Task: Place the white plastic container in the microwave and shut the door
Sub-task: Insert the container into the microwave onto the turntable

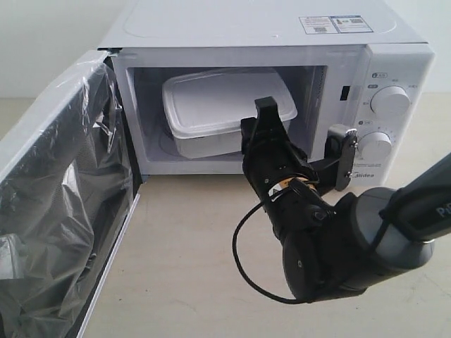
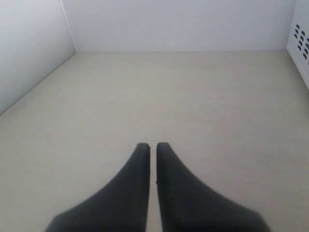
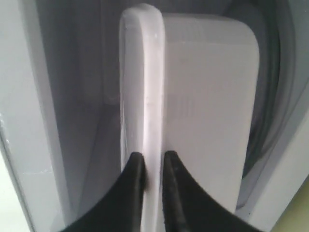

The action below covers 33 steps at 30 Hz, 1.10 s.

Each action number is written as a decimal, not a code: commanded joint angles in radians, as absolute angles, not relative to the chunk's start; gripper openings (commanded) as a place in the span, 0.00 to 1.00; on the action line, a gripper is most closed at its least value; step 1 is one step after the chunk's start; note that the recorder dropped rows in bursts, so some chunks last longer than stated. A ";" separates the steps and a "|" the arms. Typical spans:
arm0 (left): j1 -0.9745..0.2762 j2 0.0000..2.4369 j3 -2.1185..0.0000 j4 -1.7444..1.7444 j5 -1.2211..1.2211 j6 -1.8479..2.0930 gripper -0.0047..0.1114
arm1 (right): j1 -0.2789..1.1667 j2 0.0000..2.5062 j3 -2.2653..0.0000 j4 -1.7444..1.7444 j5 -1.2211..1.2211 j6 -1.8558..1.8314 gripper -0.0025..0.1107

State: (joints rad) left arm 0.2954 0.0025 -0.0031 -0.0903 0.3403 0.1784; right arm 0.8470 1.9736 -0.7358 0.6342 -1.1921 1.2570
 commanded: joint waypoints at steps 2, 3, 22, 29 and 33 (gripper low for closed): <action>0.298 0.000 0.000 -0.089 0.338 0.172 0.08 | 0.847 2.001 -0.773 0.643 -1.211 1.246 0.02; 0.298 0.000 0.000 -0.089 0.338 0.172 0.08 | 0.847 2.003 -0.782 0.650 -1.206 1.248 0.02; 0.298 0.000 0.000 -0.089 0.338 0.172 0.08 | 0.826 2.036 -0.922 0.719 -1.129 1.168 0.02; 0.298 0.000 0.000 -0.089 0.338 0.172 0.08 | 0.777 2.036 -0.938 0.667 -1.097 1.161 0.02; 0.298 0.000 0.000 -0.089 0.338 0.172 0.08 | 0.777 2.047 -0.979 0.661 -1.067 1.115 0.02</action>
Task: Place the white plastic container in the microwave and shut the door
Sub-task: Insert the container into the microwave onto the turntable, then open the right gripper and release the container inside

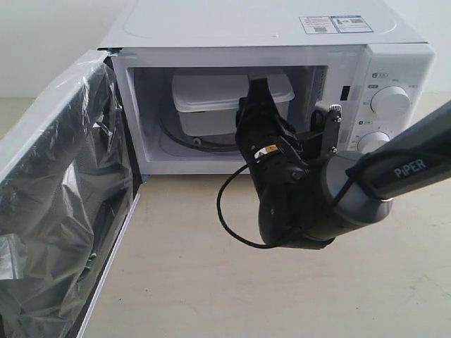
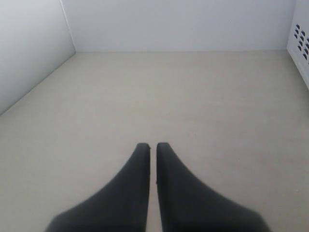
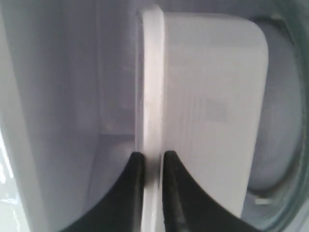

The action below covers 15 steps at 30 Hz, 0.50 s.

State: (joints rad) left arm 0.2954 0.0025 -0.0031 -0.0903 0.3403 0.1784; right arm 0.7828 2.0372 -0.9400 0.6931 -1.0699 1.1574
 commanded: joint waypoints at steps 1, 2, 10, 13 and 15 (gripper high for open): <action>0.298 0.000 0.000 -0.089 0.338 0.172 0.08 | 0.777 2.055 -0.984 0.659 -1.067 1.124 0.02; 0.298 0.000 0.000 -0.089 0.338 0.172 0.08 | 0.777 2.063 -0.991 0.656 -1.067 1.128 0.02; 0.298 0.000 0.000 -0.089 0.338 0.172 0.08 | 0.777 2.117 -1.005 0.646 -1.070 1.169 0.02; 0.298 0.000 0.000 -0.089 0.338 0.172 0.08 | 0.777 2.117 -1.005 0.644 -1.067 1.169 0.02; 0.298 0.000 0.000 -0.089 0.338 0.172 0.08 | 0.777 2.117 -1.005 0.640 -1.071 1.169 0.02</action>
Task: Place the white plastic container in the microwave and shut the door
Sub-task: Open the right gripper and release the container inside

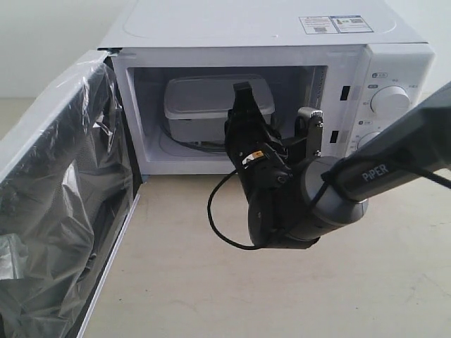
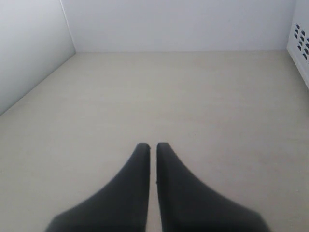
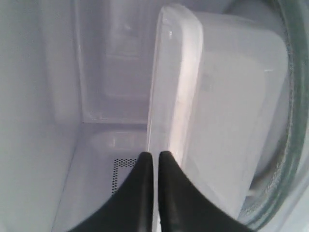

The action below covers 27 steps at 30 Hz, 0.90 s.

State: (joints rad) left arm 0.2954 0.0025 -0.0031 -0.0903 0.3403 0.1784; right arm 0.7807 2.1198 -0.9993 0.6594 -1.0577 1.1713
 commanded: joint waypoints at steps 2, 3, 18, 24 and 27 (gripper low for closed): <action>0.298 0.000 0.000 -0.089 0.338 0.172 0.08 | 0.777 2.115 -0.999 0.627 -1.078 1.169 0.02; 0.298 0.000 0.000 -0.089 0.338 0.172 0.08 | 0.780 2.115 -0.993 0.614 -1.097 1.164 0.02; 0.298 0.000 0.000 -0.089 0.338 0.172 0.08 | 0.798 2.010 -0.740 0.281 -1.143 0.208 0.02; 0.298 0.000 0.000 -0.089 0.336 0.172 0.08 | 0.746 2.019 -0.832 0.324 -0.958 -0.104 0.02; 0.298 0.000 0.000 -0.089 0.336 0.172 0.08 | 0.730 2.052 -0.880 0.331 -0.936 -0.101 0.02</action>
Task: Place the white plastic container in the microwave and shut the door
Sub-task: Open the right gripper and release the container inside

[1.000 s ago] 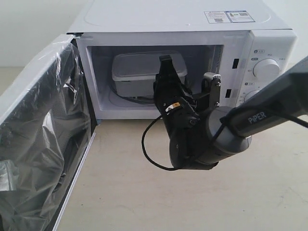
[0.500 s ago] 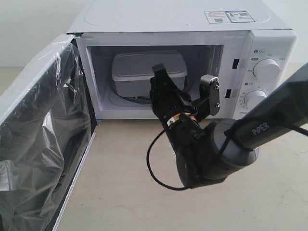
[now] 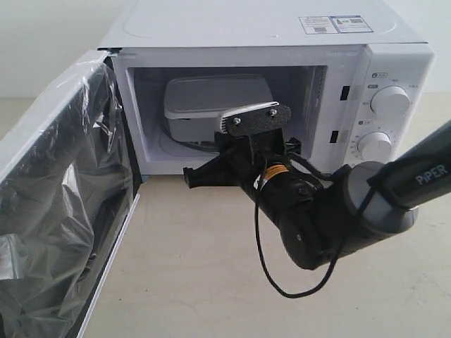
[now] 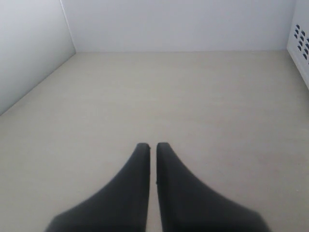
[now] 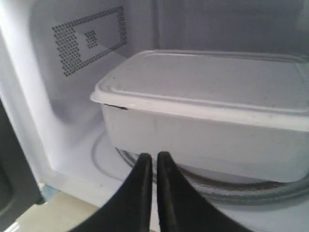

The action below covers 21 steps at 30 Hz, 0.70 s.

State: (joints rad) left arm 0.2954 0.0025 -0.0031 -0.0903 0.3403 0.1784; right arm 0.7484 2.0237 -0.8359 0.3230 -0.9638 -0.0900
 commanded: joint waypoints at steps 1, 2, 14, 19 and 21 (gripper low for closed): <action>0.298 0.000 0.000 -0.089 0.336 0.172 0.08 | 0.727 2.064 -0.907 0.334 -0.908 -0.100 0.02; 0.298 0.000 0.000 -0.089 0.336 0.172 0.08 | 0.727 2.073 -0.930 0.336 -0.903 -0.112 0.02; 0.298 0.000 0.000 -0.089 0.336 0.172 0.08 | 0.678 2.133 -1.060 0.393 -0.814 -0.105 0.02; 0.298 0.000 0.000 -0.089 0.336 0.172 0.08 | 0.644 2.146 -1.116 0.390 -0.779 -0.107 0.02; 0.298 0.000 0.000 -0.089 0.336 0.172 0.08 | 0.636 2.157 -1.137 0.390 -0.776 -0.112 0.02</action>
State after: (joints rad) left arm 0.2954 0.0025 -0.0031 -0.0903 0.3403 0.1784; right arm 0.6518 2.1474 -1.1077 0.3922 -0.7761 -0.1045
